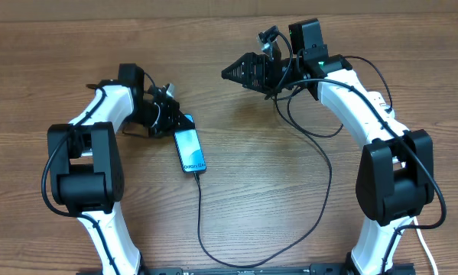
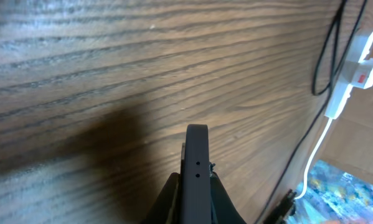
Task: Plug charger to phone and switch on socket
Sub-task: 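Open the right gripper, release the connector, and lower the phone with the left gripper, then set the phone flat on the table and open the left gripper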
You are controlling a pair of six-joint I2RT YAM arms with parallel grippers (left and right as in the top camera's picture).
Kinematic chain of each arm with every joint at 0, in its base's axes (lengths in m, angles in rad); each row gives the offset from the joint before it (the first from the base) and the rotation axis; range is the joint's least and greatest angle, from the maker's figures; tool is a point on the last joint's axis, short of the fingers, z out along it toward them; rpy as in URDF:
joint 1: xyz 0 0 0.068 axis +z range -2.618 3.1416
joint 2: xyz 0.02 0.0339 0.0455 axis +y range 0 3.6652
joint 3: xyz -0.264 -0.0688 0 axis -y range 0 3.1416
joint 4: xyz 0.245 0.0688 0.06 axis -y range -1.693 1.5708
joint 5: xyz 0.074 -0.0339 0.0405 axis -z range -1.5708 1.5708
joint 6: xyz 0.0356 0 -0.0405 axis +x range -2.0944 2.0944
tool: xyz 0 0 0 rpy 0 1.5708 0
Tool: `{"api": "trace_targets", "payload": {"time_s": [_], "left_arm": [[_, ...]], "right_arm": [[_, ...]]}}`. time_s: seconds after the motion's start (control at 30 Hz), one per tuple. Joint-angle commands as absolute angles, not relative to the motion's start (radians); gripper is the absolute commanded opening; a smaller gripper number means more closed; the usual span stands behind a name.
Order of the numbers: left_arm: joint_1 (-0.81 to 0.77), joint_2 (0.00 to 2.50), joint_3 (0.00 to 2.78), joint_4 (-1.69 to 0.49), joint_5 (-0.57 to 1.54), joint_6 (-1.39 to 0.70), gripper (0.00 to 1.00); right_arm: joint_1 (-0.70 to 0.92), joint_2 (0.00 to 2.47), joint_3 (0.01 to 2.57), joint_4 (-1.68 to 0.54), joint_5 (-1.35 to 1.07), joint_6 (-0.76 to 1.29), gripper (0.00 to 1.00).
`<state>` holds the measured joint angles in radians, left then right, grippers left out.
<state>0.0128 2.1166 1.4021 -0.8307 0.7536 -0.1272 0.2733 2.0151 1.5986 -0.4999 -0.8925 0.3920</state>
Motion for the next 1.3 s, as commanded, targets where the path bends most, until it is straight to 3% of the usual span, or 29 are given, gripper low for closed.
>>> {"api": "trace_targets", "payload": {"time_s": [0.0, 0.53, 0.73, 1.27], "left_arm": [[0.011, 2.106, 1.333, -0.804, 0.775, -0.131, 0.04], [0.010, 2.106, 1.267, -0.788, 0.749, -0.136, 0.05], [0.011, 2.106, 1.267, -0.789, 0.749, -0.135, 0.22], [0.011, 2.106, 1.267, -0.835, 0.718, -0.135, 0.29]], "right_arm": [[0.274, 1.992, 1.617, -0.503, -0.891, 0.384, 1.00], [0.274, 1.992, 1.617, -0.505, -0.891, 0.384, 1.00], [0.274, 1.992, 1.617, -0.505, -0.891, 0.384, 1.00], [0.274, 1.992, 1.617, -0.505, -0.891, 0.384, 1.00]]}}
